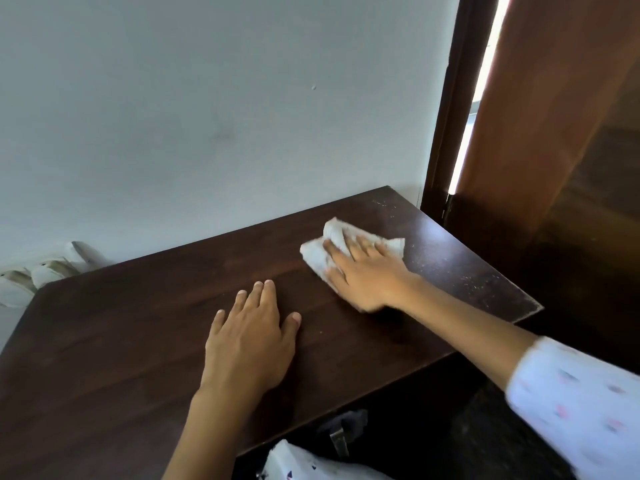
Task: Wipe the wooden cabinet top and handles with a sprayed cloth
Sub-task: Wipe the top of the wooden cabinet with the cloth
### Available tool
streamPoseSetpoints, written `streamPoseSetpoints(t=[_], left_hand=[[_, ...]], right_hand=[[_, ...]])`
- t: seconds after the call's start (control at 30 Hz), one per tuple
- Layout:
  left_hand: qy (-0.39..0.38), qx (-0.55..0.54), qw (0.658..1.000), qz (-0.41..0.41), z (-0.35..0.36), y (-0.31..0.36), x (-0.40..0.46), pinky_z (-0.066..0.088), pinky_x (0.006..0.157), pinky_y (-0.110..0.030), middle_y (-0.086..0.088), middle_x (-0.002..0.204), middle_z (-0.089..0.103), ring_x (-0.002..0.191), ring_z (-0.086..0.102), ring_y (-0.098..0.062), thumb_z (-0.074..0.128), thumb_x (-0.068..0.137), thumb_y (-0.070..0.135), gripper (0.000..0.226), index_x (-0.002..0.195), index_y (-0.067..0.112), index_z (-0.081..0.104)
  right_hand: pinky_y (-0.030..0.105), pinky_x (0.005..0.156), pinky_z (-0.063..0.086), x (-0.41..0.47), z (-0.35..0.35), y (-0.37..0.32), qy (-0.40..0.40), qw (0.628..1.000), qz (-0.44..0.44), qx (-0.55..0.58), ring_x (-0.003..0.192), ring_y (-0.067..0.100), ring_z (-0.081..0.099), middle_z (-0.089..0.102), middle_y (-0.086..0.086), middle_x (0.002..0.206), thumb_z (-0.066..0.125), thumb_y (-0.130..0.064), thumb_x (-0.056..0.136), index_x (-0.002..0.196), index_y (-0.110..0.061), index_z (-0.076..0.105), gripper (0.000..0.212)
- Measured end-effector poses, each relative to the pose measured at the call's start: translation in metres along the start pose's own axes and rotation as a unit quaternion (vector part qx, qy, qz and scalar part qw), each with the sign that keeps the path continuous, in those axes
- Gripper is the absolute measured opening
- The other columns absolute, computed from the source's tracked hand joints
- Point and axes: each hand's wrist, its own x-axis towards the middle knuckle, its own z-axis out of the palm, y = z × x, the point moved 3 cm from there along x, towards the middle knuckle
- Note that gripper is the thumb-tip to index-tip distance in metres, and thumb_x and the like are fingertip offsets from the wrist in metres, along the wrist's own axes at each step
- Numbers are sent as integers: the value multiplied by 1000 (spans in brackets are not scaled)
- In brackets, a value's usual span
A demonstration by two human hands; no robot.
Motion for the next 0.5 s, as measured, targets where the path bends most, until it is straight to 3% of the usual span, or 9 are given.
streamPoseSetpoints(t=[0.13, 0.2, 0.33, 0.5], left_hand=[[-5, 1, 1000, 4, 1, 4, -2, 16, 118, -41, 1, 161, 10, 148, 9, -18, 29, 97, 47, 66, 151, 17, 8], [-7, 1, 1000, 7, 0, 4, -3, 17, 117, -41, 1, 160, 11, 148, 10, -18, 29, 97, 47, 66, 151, 16, 8], [-2, 1, 1000, 14, 0, 2, -3, 18, 117, -41, 0, 160, 13, 148, 12, -18, 30, 96, 47, 66, 151, 16, 10], [13, 1, 1000, 20, -1, 5, 1, 17, 117, -41, -1, 160, 13, 148, 12, -18, 30, 96, 47, 66, 151, 16, 10]], right_hand=[[52, 114, -1, 57, -13, -11, 13, 994, 98, 38, 145, 31, -6, -7, 10, 159, 30, -34, 98, 151, -22, 4, 60], [53, 114, -4, 56, -11, -23, 2, 997, 70, 39, 145, 32, -9, -11, 11, 158, 31, -32, 98, 151, -23, 1, 62], [47, 115, -10, -21, 7, -35, -5, 998, -52, 27, 144, 28, -14, -18, 9, 157, 12, -41, 101, 150, -26, -9, 55], [45, 115, -12, -82, 20, 6, -16, 993, 103, 49, 144, 27, -18, -23, 6, 156, 12, -45, 100, 149, -30, -13, 56]])
